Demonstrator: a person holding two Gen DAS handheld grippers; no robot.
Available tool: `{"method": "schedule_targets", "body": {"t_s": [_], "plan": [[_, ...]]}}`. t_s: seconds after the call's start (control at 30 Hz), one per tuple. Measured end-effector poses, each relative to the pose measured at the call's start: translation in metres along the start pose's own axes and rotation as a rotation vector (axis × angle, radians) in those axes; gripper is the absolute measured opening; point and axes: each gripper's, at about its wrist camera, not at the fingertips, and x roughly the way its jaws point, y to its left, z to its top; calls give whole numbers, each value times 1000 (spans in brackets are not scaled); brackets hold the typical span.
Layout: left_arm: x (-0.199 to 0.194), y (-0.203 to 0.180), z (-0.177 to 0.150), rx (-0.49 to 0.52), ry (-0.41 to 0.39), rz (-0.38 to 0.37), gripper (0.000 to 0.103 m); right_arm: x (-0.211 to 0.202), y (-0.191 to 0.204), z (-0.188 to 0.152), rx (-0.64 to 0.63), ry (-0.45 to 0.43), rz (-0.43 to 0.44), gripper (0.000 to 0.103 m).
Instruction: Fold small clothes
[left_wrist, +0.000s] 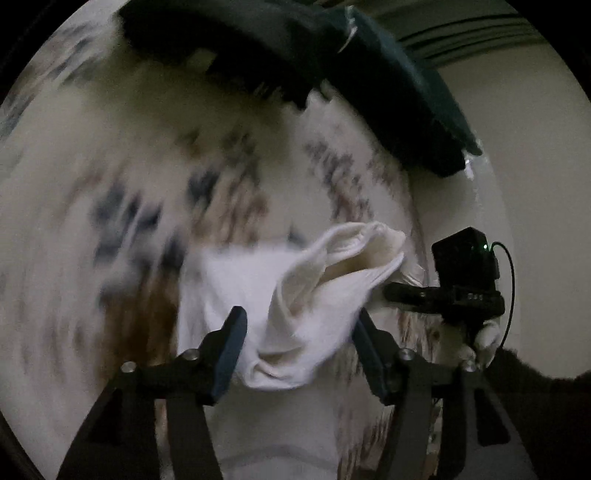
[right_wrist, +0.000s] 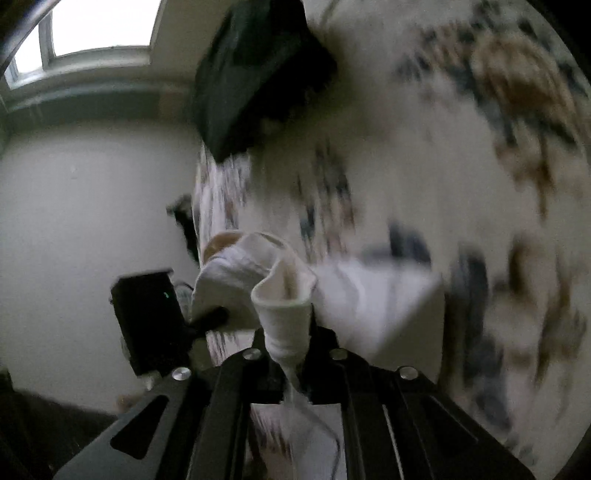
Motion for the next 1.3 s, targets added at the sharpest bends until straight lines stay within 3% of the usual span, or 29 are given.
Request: {"method": "schedule_targets", "body": {"t_s": [0.1,0.17,0.27,0.33,0.5,0.67,0.7,0.73,0.77,0.8,0.83,0.9,1.07,1.27,1.3], "plan": [[1,9,-44,-72,71,62,56,7,-22,-57,1,141,-67,55],[-6,30,-73,-160,117,118,56,11,-31,-82,14,208,-124,56],[-13,45,-86,-236,117,147,56,7,-50,-109,72,255,-164,56],[-13,43,-79,-249,92,162,56,-3,-65,-119,119,218,-169,56],[24,25,-37,-216,87,220,56,-14,-87,-109,271,41,-186,56],[62,30,-32,-195,110,298,53,10,-95,-99,321,21,-273,56],[64,26,-32,-169,101,326,35,17,-94,-99,329,26,-288,56],[63,22,-32,-143,97,347,14,12,-101,-101,331,31,-301,53],[61,20,-33,-127,92,355,12,15,-98,-103,329,26,-315,47],[58,18,-33,-117,85,352,10,17,-97,-109,324,14,-321,28],[52,18,-34,-116,74,340,8,17,-94,-111,319,0,-333,15],[38,19,-36,-118,62,327,7,18,-91,-117,313,-29,-350,7],[21,25,-28,-154,45,297,7,2,-94,-128,372,-92,-296,3],[4,31,-31,-247,48,315,12,-6,-98,-142,350,-20,-328,3],[1,28,-32,-255,31,293,19,-6,-97,-143,345,-13,-323,3]]}}
